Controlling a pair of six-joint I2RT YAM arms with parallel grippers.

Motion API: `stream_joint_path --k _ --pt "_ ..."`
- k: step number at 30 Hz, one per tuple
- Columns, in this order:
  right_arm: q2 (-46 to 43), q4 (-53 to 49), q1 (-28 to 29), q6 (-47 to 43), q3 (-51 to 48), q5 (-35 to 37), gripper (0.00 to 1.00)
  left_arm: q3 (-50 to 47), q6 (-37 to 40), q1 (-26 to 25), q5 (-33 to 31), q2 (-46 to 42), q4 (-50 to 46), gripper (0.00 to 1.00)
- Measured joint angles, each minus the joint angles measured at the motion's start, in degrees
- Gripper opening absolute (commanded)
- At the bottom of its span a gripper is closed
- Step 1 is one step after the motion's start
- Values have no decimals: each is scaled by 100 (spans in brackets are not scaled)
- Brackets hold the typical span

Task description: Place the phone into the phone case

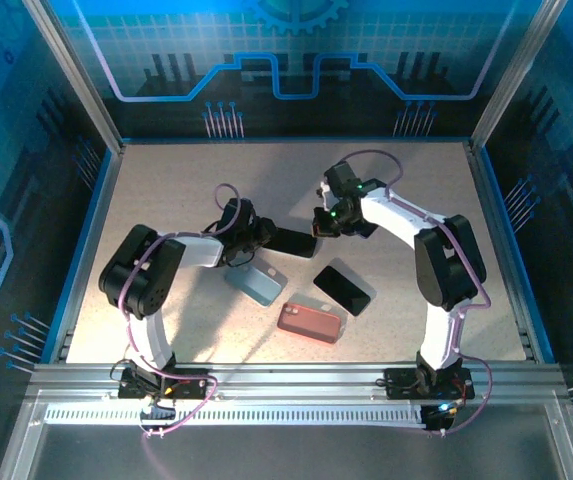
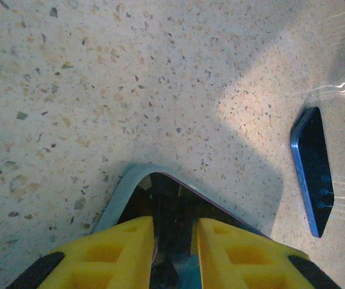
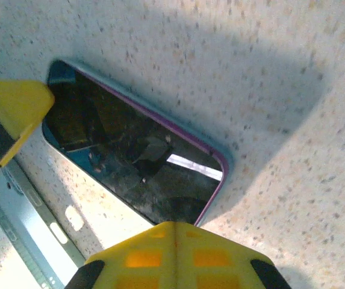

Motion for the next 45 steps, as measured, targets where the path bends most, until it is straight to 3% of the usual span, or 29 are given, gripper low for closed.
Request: stream_joint_path --k 12,45 --pt "820 -330 2 -315 450 245 0 -105 -13 4 129 -216 -155 26" --pt "1102 -507 289 -295 579 914 0 -247 -297 22 153 9 271 26"
